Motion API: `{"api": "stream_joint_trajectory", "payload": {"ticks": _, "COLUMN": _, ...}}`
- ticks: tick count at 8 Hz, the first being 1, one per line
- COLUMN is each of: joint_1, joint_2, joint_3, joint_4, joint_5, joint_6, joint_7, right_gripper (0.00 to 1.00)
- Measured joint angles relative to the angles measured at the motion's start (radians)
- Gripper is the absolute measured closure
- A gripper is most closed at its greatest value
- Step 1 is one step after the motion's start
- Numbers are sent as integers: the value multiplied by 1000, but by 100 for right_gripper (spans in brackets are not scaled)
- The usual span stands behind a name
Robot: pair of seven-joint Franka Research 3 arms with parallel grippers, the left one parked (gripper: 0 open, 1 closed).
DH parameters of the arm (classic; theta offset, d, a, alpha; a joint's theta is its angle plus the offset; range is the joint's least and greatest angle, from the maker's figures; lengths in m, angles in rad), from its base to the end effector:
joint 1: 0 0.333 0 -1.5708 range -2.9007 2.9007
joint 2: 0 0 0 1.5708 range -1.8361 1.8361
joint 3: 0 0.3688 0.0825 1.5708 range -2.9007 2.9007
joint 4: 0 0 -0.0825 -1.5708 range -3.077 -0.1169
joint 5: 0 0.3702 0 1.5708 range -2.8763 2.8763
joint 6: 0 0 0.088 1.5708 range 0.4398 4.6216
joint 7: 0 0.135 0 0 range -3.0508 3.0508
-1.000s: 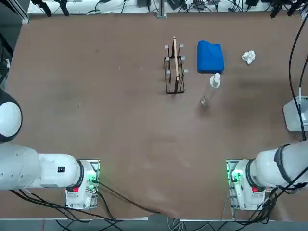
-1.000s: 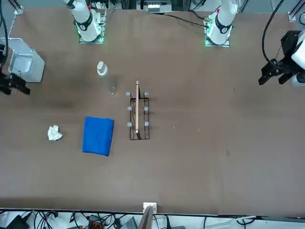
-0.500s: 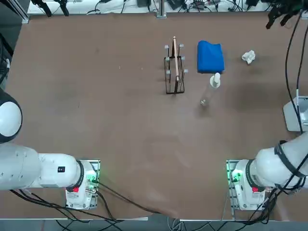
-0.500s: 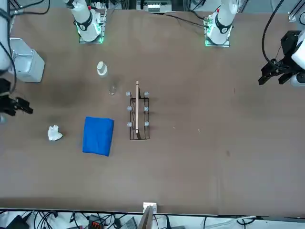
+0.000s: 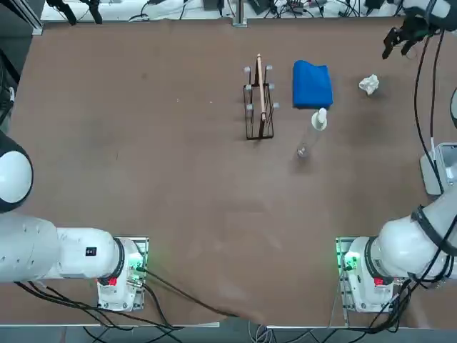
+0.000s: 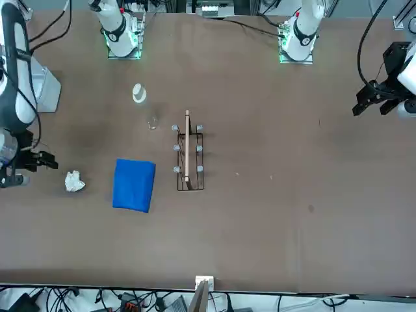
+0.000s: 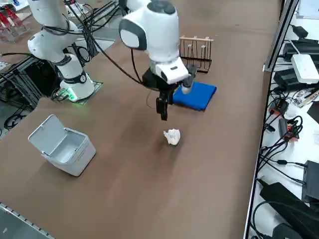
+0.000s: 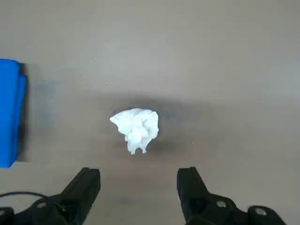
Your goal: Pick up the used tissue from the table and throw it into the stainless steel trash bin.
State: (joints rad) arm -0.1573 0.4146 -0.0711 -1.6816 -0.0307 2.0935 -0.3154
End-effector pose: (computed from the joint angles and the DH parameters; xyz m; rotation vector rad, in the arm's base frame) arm 0.6566 -0.1491 0.3885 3.0843 0.1672 -0.0256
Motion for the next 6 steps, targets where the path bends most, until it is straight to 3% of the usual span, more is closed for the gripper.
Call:
{"api": "stream_joint_trajectory", "payload": {"ticks": 4, "joint_1": 0, "joint_2": 93, "joint_3": 1, "joint_4": -10, "joint_5": 1, "joint_6": 95, "joint_7": 2, "right_gripper": 0}}
{"api": "stream_joint_trajectory", "payload": {"ticks": 6, "joint_1": 0, "joint_2": 154, "joint_3": 2, "joint_4": -43, "joint_5": 2, "joint_6": 213, "joint_7": 3, "right_gripper": 0}}
